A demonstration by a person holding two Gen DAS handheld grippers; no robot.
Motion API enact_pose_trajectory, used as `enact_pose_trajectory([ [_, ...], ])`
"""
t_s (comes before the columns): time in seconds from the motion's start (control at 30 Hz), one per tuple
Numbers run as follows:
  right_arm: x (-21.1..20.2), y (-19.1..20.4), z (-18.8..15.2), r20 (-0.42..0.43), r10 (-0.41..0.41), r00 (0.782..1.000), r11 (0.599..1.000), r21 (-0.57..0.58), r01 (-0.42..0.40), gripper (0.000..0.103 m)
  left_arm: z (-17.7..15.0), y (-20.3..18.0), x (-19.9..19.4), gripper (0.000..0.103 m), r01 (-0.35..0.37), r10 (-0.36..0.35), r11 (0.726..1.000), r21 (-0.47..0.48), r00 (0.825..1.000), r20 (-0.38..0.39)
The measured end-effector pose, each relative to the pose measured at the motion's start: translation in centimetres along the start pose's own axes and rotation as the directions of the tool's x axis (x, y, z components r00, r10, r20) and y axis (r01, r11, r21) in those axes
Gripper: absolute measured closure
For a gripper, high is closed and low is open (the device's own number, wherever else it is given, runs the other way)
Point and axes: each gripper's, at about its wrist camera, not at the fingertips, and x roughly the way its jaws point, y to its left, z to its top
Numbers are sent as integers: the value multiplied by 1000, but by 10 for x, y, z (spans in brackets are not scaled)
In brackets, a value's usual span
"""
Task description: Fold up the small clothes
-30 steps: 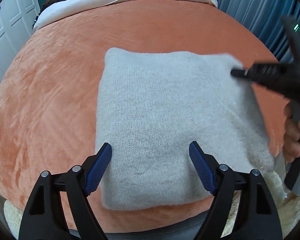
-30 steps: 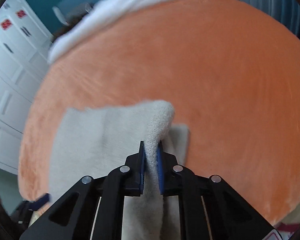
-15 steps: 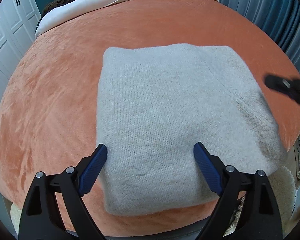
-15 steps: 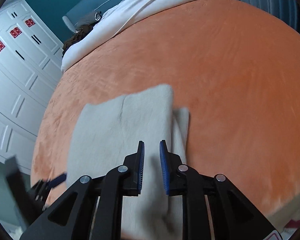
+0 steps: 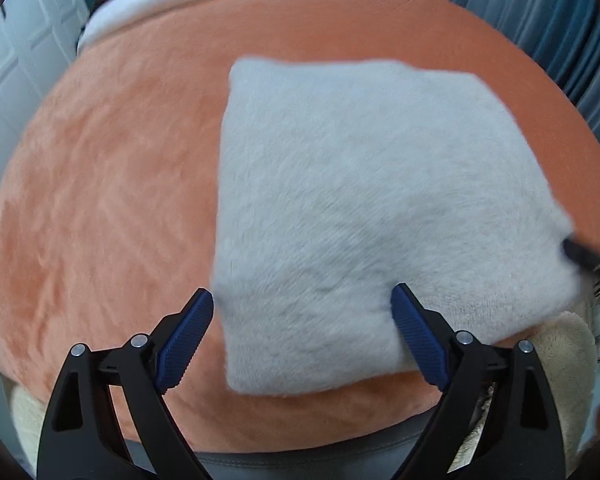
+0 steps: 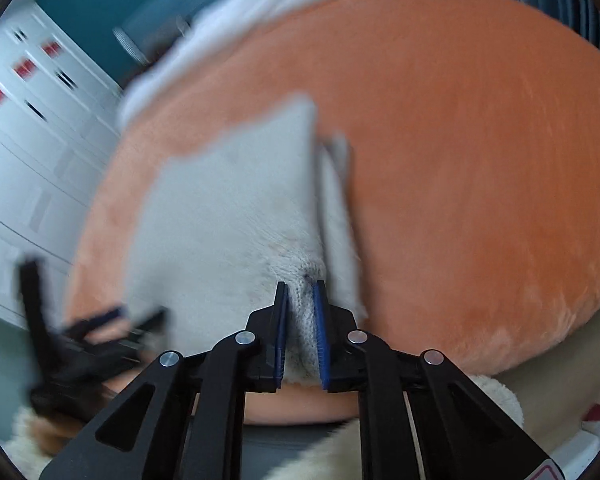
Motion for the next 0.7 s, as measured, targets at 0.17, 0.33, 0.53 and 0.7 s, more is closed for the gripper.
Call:
enact_pose_trajectory([
  [0.17, -14, 0, -1, 45, 9, 999, 998, 56, -12, 83, -6, 3, -2, 15, 9, -10, 1000, -15, 1000, -7],
  [0.33, -69, 44, 19, 183, 34, 983, 997, -75, -21, 82, -5, 9, -35, 16, -1, 1, 1000, 2, 997, 71],
  [0.53, 39, 57, 0, -103, -85, 991, 980, -188, 64, 91, -10, 27, -49, 16, -53, 55, 998, -20, 995, 77],
  [0.7, -8, 104, 8, 28, -11, 1000, 970, -243, 17, 86, -14, 39, -49, 16, -68, 70, 997, -37, 995, 67],
])
